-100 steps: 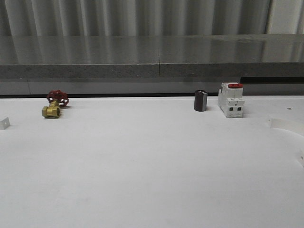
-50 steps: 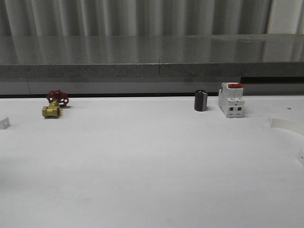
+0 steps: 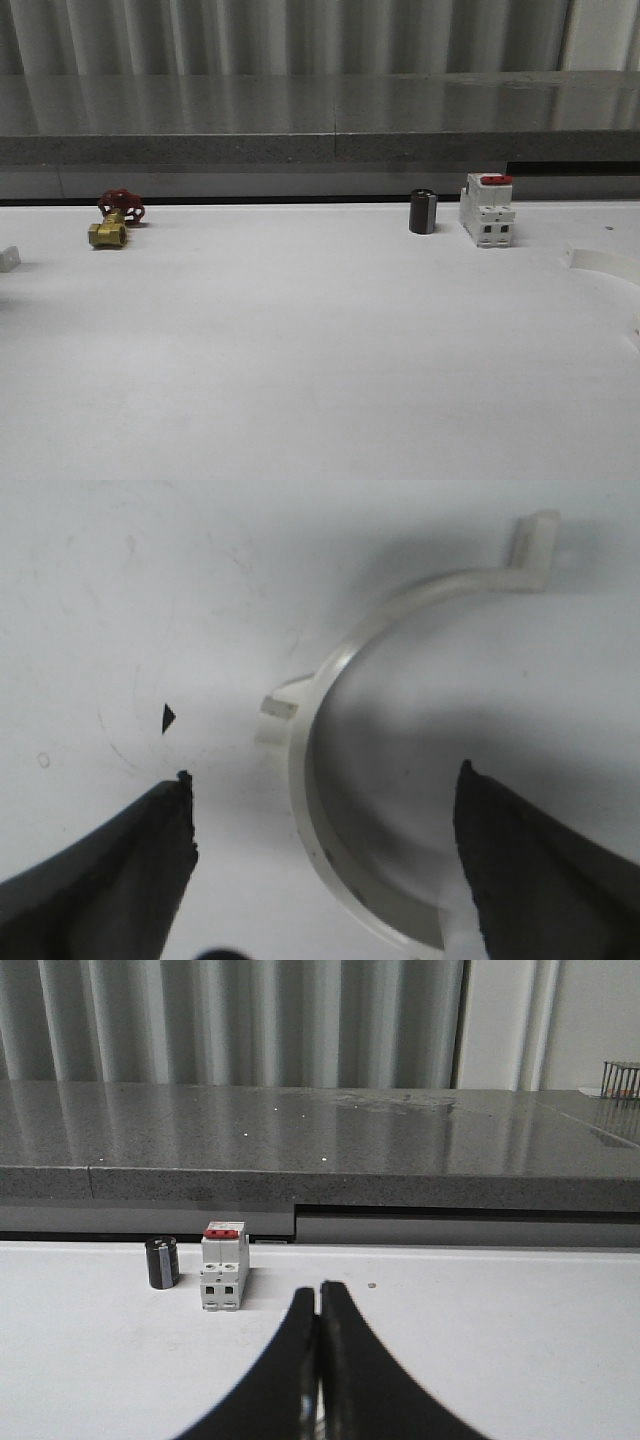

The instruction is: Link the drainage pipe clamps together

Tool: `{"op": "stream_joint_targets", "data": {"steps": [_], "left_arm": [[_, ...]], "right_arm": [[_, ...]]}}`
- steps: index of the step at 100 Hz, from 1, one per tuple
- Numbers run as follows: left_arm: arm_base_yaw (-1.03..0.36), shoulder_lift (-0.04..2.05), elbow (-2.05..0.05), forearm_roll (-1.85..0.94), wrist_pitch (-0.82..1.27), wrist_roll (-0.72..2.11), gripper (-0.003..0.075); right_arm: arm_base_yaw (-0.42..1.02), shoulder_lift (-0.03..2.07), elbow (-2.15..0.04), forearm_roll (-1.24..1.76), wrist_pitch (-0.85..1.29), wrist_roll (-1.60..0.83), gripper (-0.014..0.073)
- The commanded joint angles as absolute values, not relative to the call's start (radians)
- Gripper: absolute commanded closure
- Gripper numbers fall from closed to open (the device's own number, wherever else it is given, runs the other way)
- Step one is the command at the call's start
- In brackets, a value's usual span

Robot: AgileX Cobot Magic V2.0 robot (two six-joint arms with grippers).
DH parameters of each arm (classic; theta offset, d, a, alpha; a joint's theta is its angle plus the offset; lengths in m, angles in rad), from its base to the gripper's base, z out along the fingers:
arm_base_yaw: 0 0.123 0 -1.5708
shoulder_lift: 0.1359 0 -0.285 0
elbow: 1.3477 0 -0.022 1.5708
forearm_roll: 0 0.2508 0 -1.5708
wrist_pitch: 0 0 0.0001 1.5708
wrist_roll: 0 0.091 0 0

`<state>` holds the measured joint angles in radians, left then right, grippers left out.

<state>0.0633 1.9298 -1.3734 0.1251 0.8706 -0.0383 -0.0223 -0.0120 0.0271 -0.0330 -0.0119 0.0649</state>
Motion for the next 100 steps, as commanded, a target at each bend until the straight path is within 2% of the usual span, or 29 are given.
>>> {"op": "stream_joint_targets", "data": {"steps": [1,41,50,67,77,85,100], "left_arm": [[0.076,1.901,-1.416,0.138,0.854,-0.038,0.0197],[0.091,1.969,-1.416,0.113,0.770,-0.038,0.0208],[0.091,1.979,-1.416,0.108,0.768,-0.038,0.0279],[0.091,1.981,-1.416,0.114,0.768,-0.036,0.0519],[0.091,1.982,-1.416,0.114,0.777,-0.036,0.0626],[0.091,1.982,-1.416,0.114,0.777,-0.036,0.0668],[0.084,1.953,-1.416,0.114,0.777,-0.036,0.0670]], "right_arm": [[-0.024,-0.031,0.012,-0.033,-0.095,0.063,0.0662],[-0.024,-0.031,0.012,-0.033,-0.095,0.063,0.0662],[-0.024,-0.031,0.012,-0.033,-0.095,0.063,0.0662],[-0.024,-0.031,0.012,-0.033,-0.095,0.063,0.0662],[-0.024,-0.031,0.012,-0.033,-0.095,0.063,0.0662],[-0.024,-0.031,0.012,-0.033,-0.095,0.063,0.0662],[-0.024,-0.031,0.012,-0.033,-0.095,0.063,0.0662]]}}
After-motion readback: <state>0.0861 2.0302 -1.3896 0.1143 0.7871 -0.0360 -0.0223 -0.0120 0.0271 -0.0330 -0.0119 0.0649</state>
